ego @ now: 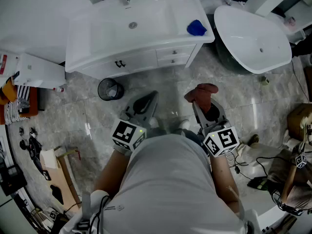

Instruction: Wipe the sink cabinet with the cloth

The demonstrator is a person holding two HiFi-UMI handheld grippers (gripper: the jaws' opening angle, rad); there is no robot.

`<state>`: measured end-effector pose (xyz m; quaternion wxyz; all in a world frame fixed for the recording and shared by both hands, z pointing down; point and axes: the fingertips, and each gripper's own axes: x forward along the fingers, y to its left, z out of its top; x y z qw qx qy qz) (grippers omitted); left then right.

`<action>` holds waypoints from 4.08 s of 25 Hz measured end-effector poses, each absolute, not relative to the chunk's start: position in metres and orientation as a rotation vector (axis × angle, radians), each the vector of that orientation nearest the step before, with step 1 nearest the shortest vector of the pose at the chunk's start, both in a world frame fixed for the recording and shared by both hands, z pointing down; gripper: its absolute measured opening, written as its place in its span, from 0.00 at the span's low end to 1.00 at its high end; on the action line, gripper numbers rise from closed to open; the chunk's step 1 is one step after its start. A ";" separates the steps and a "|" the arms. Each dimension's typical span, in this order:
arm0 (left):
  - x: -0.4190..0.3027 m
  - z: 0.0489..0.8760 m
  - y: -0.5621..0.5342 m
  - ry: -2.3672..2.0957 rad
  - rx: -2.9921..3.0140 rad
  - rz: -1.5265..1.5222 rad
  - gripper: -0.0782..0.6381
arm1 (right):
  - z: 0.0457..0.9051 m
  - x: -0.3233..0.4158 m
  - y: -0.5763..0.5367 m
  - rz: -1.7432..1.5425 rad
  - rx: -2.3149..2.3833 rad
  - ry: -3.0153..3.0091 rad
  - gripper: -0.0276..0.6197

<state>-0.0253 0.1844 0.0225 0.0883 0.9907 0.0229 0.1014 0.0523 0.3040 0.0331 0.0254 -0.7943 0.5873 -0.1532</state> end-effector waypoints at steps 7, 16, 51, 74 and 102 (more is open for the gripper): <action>-0.031 0.030 0.166 0.087 2.937 0.321 0.13 | 0.033 0.047 0.290 -0.479 -2.486 1.788 0.24; -0.048 0.042 0.133 0.172 2.908 0.328 0.13 | 0.035 0.029 0.258 -0.516 -2.506 1.731 0.24; 0.038 0.076 0.103 -0.652 2.717 0.522 0.13 | 0.101 0.186 0.171 -0.946 -1.895 2.279 0.24; -0.059 0.124 0.052 -0.699 2.599 0.500 0.13 | 0.209 0.124 0.085 -1.251 -1.959 2.337 0.24; -0.064 0.319 0.024 -0.754 2.353 0.531 0.13 | 0.399 0.177 -0.019 -1.386 -2.187 2.114 0.24</action>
